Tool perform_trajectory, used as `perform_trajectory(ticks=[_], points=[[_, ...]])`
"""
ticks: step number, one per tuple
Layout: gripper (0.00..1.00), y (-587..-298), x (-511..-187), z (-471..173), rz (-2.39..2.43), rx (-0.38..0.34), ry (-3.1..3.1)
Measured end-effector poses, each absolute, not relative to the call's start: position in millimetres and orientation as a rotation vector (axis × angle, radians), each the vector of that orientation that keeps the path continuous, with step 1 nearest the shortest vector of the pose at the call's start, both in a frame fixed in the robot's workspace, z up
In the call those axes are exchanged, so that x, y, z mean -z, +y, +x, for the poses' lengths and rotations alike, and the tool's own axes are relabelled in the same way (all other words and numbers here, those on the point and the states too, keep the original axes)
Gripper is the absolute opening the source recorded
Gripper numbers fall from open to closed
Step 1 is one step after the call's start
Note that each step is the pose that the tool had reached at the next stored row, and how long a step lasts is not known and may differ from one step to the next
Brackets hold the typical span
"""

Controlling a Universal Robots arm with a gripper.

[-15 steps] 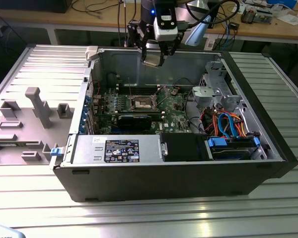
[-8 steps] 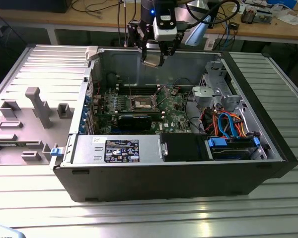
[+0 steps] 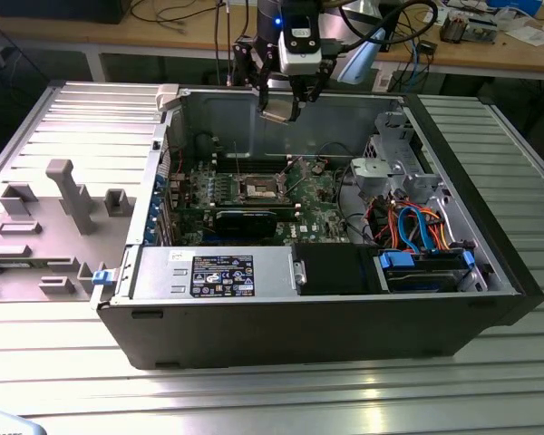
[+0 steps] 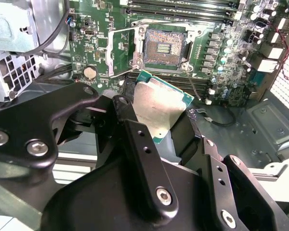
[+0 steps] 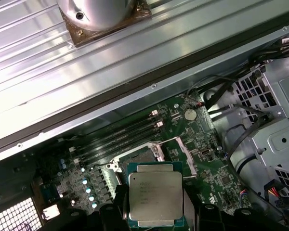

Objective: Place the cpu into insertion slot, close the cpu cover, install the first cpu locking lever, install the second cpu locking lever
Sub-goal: 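Place the cpu into insertion slot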

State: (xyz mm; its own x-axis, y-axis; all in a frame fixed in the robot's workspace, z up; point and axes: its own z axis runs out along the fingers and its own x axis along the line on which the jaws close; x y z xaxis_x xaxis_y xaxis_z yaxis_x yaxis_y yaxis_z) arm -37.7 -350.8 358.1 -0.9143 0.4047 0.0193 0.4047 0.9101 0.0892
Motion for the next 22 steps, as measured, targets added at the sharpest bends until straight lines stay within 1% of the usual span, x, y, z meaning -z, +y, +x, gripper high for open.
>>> perform_trajectory(ticks=[22], points=[[0.55, -350.8, -358.0, -37.7, -0.735, 0.144, -3.053]])
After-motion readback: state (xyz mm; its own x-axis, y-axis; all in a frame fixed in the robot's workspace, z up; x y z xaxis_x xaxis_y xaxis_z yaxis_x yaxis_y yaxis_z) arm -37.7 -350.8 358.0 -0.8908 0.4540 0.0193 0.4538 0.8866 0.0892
